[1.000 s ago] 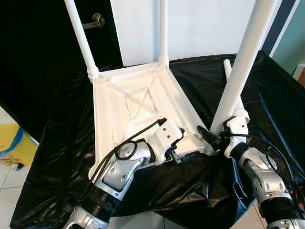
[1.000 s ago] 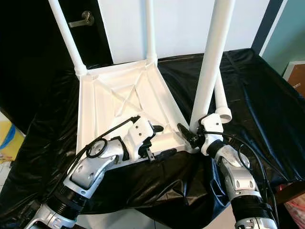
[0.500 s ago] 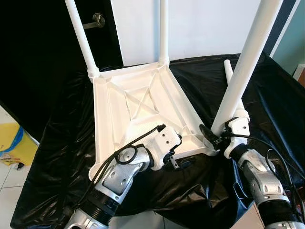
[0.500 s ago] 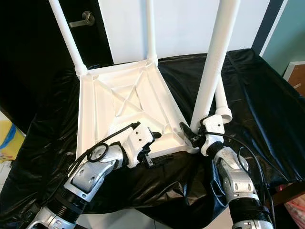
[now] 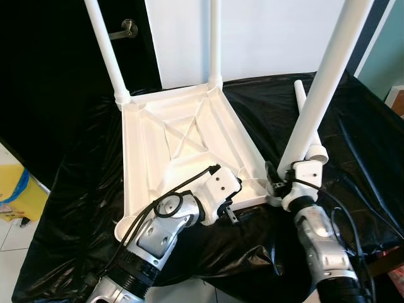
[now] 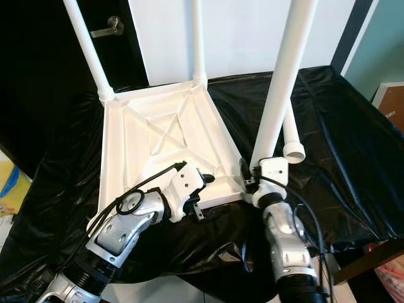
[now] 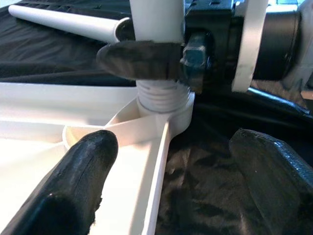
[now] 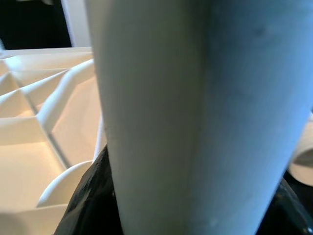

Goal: Building children table

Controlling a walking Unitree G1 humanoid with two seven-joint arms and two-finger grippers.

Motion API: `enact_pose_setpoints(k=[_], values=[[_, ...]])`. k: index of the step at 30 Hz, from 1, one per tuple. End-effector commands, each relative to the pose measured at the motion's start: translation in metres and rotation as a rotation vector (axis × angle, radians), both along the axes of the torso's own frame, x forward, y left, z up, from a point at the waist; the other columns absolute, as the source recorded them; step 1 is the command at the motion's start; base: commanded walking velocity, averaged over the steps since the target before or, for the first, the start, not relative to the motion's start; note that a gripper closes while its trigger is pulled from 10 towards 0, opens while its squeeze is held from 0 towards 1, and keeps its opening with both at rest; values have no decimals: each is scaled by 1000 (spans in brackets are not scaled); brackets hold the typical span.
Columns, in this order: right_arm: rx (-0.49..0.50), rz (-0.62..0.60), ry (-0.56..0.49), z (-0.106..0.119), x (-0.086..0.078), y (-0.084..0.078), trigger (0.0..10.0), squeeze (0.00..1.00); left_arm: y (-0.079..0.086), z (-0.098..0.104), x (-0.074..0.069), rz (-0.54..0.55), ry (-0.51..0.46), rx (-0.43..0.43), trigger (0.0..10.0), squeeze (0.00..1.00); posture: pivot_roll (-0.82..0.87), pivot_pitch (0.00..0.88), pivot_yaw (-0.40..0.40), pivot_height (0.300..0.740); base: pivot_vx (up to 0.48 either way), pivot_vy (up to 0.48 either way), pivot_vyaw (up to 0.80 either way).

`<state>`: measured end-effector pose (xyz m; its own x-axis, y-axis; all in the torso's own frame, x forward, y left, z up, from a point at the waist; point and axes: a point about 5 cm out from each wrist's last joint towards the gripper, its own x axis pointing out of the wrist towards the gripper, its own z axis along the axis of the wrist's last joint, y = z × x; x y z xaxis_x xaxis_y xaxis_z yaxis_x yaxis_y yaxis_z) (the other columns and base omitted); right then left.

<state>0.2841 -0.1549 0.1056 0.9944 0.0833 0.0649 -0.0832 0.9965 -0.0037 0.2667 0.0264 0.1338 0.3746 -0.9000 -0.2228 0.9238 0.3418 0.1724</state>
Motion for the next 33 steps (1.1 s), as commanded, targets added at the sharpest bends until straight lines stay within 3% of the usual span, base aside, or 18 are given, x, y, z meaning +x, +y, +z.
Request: enact_pose_setpoints(k=[1,6,29,30,33], values=[[32,-29,125,-24,-6,11,10000,0,3,-2,2,14,-7,15,10000,0,-153,0,35,740,0,0,0],[41,-126,142,-26,-8,16,10000,0,4,-1,3,18,-10,15,10000,0,-151,0,38,740,0,0,0],[21,-162,134,-20,-6,22,10000,0,3,4,3,5,-20,5,10000,0,-148,0,37,740,0,0,0],[18,-159,132,-20,-6,22,10000,1000,3,4,3,6,-21,5,10000,0,-146,0,34,740,0,0,0],[9,-151,123,-18,-6,21,10000,1000,2,4,3,7,-23,4,10000,0,-146,0,31,740,0,0,0]])
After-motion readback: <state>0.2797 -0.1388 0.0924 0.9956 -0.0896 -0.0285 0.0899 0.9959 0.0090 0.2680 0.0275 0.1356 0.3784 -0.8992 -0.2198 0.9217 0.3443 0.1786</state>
